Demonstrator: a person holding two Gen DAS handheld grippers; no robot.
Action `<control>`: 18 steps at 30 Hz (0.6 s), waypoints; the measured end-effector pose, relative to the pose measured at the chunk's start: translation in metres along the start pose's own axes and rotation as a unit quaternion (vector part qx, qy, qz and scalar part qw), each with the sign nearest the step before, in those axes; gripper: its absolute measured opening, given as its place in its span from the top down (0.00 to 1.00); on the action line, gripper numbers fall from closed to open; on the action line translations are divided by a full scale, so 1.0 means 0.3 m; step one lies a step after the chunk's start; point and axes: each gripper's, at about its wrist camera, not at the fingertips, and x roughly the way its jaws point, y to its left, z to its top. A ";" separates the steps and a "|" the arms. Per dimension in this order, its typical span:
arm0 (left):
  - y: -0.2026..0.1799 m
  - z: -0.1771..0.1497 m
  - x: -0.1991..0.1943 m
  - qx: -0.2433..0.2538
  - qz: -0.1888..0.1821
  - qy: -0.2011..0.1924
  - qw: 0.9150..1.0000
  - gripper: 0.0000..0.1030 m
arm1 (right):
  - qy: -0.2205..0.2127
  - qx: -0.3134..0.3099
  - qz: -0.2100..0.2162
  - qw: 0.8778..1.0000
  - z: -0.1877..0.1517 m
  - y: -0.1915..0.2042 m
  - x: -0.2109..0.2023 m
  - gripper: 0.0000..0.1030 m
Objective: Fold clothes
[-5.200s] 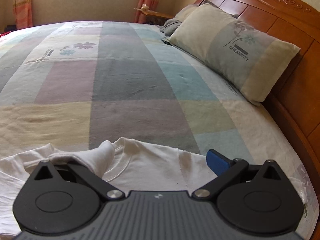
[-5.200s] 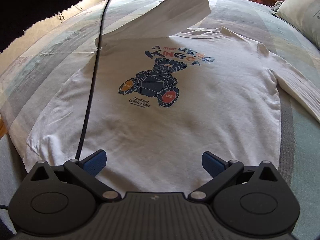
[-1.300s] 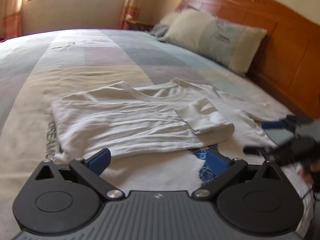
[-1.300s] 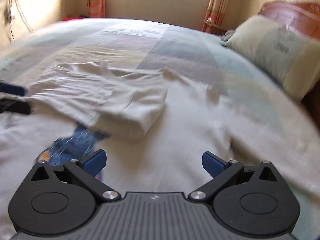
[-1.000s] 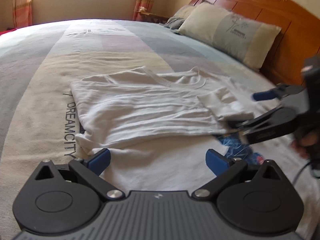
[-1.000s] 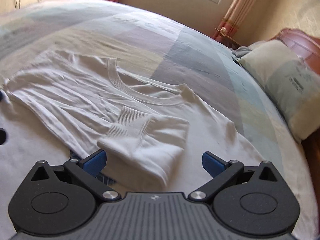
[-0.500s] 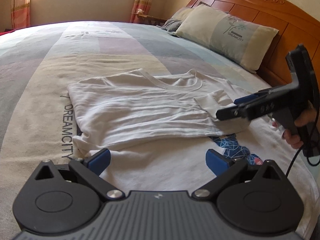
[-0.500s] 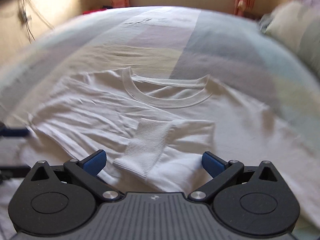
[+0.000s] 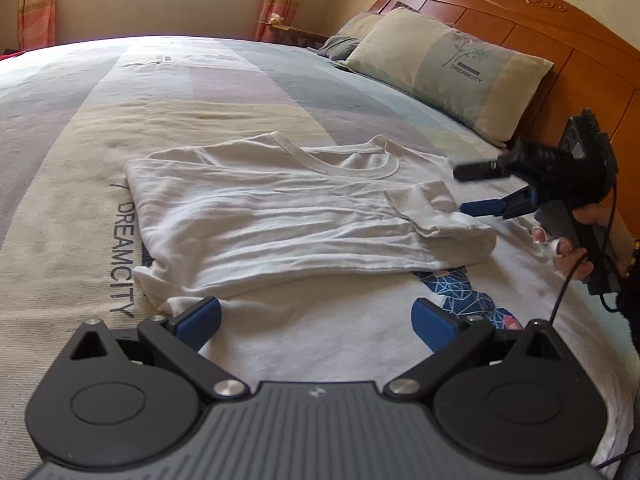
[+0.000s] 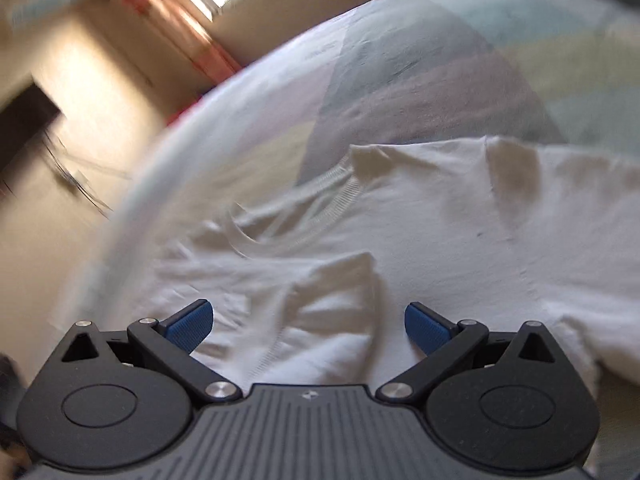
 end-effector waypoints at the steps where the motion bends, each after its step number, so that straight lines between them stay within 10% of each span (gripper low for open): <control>1: -0.001 0.000 0.001 -0.001 -0.003 0.000 1.000 0.02 | -0.003 0.012 0.017 1.000 0.007 -0.014 0.007 0.00; 9: -0.001 -0.006 0.016 -0.003 -0.002 0.006 1.000 0.02 | -0.014 0.057 0.067 0.996 0.003 -0.055 0.012 0.03; 16: 0.002 -0.006 0.014 -0.008 -0.007 0.001 1.000 0.02 | -0.017 0.089 0.010 0.996 -0.011 -0.123 0.018 0.96; 18: 0.003 -0.007 0.016 -0.009 -0.007 0.002 1.000 0.02 | -0.019 0.085 0.005 0.996 -0.014 -0.122 0.022 0.95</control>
